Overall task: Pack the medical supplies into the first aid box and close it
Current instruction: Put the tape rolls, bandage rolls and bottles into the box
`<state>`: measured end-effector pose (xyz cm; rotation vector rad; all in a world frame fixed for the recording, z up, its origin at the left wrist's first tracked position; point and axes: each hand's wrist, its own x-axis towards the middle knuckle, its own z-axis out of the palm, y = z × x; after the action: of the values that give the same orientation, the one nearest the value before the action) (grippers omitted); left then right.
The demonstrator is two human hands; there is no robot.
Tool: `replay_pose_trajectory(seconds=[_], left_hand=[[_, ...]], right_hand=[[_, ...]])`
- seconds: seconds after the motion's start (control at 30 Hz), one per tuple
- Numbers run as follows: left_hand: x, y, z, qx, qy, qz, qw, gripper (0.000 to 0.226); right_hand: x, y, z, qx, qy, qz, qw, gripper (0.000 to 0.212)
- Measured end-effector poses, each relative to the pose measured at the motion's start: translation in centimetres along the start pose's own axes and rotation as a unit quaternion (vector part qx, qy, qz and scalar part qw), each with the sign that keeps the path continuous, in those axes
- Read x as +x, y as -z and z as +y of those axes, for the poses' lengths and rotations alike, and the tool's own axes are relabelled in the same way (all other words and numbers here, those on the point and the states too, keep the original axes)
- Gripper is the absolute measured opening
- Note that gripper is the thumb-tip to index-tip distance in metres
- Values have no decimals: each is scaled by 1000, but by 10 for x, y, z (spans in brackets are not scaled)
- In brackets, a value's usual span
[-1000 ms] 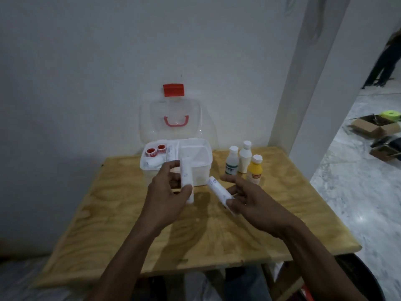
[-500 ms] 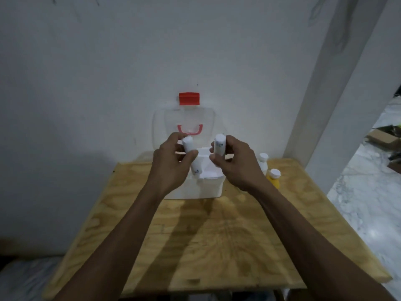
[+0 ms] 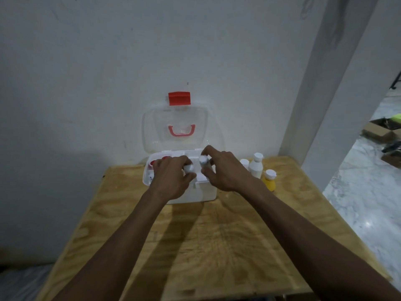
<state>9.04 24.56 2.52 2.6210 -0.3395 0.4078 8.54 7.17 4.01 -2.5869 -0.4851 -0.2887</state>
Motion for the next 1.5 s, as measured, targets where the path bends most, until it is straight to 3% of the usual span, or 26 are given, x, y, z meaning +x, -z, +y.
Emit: replay_pose_trajectory(seconds=[0.3, 0.53, 1.27, 1.37, 1.5], left_hand=[[-1, 4, -6, 47, -8, -74, 996, 31], [-11, 12, -11, -1, -14, -93, 996, 37], [-13, 15, -8, -24, -20, -87, 996, 37], [-16, 18, -2, -25, -30, -65, 997, 38], [-20, 19, 16, -84, -62, 9, 995, 39]], right_hand=[[10, -4, 1, -91, -32, -130, 987, 36], [11, -2, -9, -79, -44, -205, 975, 38], [4, 12, -18, -43, -45, -155, 986, 44], [-2, 19, -18, -9, -48, -117, 992, 45], [-20, 34, -10, 31, -47, 2, 998, 40]])
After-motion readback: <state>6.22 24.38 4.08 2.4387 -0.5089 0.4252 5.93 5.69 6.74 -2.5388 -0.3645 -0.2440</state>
